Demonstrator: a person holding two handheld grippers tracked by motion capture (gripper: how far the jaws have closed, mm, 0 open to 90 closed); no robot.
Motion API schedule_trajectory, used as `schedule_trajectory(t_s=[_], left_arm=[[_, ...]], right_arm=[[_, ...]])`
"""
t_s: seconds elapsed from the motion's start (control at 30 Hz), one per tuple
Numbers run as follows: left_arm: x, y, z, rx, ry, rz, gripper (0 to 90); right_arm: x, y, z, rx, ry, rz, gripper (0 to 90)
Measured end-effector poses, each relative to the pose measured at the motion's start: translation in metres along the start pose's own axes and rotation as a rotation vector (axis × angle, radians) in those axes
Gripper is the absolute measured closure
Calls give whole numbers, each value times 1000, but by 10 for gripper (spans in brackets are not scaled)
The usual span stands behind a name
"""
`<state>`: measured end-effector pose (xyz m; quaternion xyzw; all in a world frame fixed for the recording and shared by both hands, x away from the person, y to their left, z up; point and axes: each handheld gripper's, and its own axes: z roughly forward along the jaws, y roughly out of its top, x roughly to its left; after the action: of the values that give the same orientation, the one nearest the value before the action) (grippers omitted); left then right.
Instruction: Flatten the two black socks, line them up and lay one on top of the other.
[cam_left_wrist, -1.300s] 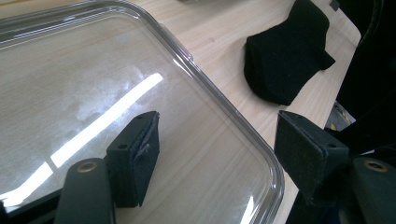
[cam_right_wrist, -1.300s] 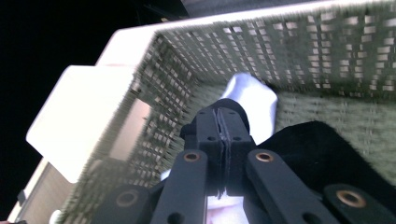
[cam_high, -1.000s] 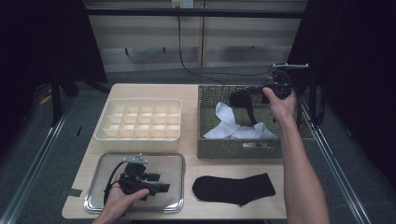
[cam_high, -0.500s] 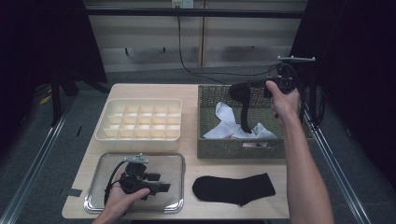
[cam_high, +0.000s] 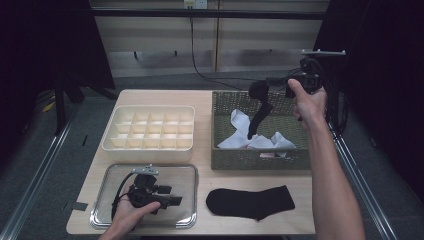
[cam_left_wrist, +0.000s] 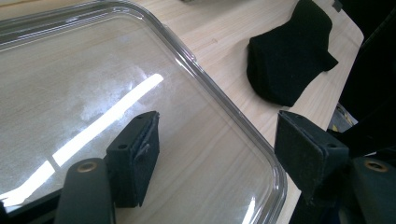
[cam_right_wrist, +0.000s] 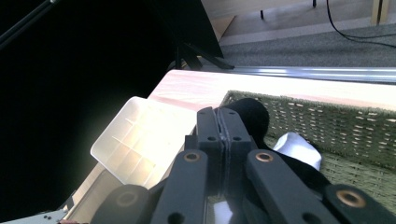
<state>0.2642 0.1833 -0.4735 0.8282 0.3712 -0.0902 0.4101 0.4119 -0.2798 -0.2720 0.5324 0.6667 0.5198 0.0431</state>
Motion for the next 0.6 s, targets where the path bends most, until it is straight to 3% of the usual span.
schedule_trajectory(t_s=[0.6], left_arm=[[0,0,0,-2,-2,-1,312]], right_arm=[[27,16,-20,-43,34,-53,888]])
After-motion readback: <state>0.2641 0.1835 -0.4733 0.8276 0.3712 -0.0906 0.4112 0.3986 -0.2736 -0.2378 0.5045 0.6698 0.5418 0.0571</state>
